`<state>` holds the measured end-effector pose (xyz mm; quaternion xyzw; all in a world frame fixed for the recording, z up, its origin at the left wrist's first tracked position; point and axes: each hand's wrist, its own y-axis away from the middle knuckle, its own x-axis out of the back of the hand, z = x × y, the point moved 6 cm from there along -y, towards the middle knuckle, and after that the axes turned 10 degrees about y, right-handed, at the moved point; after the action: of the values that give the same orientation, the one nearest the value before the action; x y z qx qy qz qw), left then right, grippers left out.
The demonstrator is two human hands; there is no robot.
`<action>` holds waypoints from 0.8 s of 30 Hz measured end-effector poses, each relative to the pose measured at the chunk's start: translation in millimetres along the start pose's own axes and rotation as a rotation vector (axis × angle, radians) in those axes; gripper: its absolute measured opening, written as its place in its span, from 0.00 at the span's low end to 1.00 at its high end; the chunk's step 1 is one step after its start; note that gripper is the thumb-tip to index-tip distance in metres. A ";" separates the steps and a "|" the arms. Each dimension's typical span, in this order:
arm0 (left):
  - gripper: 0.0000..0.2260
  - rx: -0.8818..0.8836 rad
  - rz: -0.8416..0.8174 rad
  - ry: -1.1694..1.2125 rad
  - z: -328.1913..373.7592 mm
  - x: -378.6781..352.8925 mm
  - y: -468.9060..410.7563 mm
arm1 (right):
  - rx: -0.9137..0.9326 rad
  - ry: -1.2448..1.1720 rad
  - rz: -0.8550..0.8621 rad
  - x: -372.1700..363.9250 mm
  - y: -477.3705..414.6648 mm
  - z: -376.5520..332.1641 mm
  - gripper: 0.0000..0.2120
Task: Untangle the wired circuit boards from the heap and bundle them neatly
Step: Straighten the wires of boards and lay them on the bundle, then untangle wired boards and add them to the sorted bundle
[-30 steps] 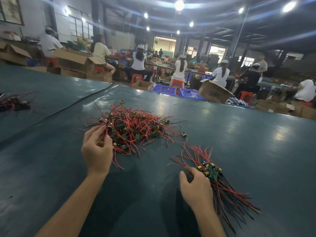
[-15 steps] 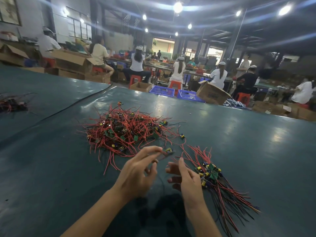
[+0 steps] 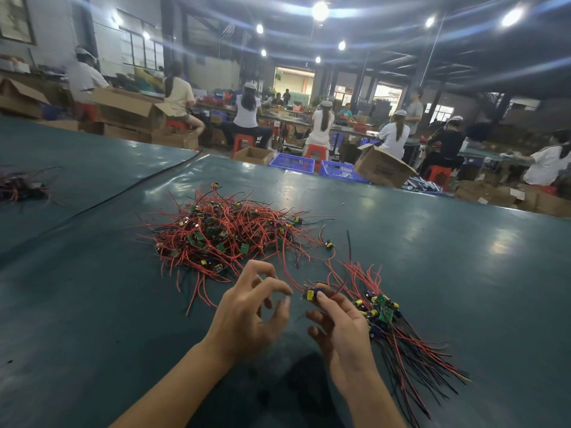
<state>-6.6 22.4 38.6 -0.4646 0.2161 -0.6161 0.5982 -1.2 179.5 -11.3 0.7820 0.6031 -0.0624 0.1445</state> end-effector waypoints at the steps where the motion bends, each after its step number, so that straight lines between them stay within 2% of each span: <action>1: 0.10 0.027 0.001 0.021 -2.4 -0.1 -0.2 | 0.001 -0.004 0.004 -0.2 0.1 0.2 0.07; 3: 0.16 0.138 -0.013 0.080 -10.6 -3.6 0.3 | 0.011 0.011 -0.003 -1.9 1.3 0.2 0.06; 5: 0.21 0.319 -0.052 0.162 -21.3 -10.4 2.8 | 0.018 0.040 -0.022 -6.0 3.4 0.1 0.06; 7: 0.26 0.513 -0.113 0.324 -30.7 -21.4 8.3 | 0.031 0.078 -0.032 -10.8 5.8 -0.1 0.05; 9: 0.28 0.615 -0.166 0.463 -33.2 -31.6 12.9 | 0.058 0.130 -0.035 -14.6 7.0 0.8 0.06; 12: 0.29 0.620 -0.216 0.557 -27.5 -40.5 13.6 | 0.092 0.185 -0.018 -16.5 6.2 2.9 0.08; 15: 0.24 0.667 -0.208 0.604 -27.0 -42.8 12.7 | 0.076 0.169 0.031 -11.0 3.0 3.3 0.09; 19: 0.22 0.713 -0.240 0.600 -26.6 -43.7 11.5 | 0.003 0.142 0.169 3.7 -1.6 1.4 0.09; 24: 0.21 0.740 -0.275 0.674 -18.9 -39.5 6.4 | -0.066 -0.116 0.295 32.9 -16.7 -6.8 0.08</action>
<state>-24.7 52.8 12.0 -0.0220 0.1012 -0.8397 0.5331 -9.0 215.8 -16.4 0.8519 0.4742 -0.0656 0.2122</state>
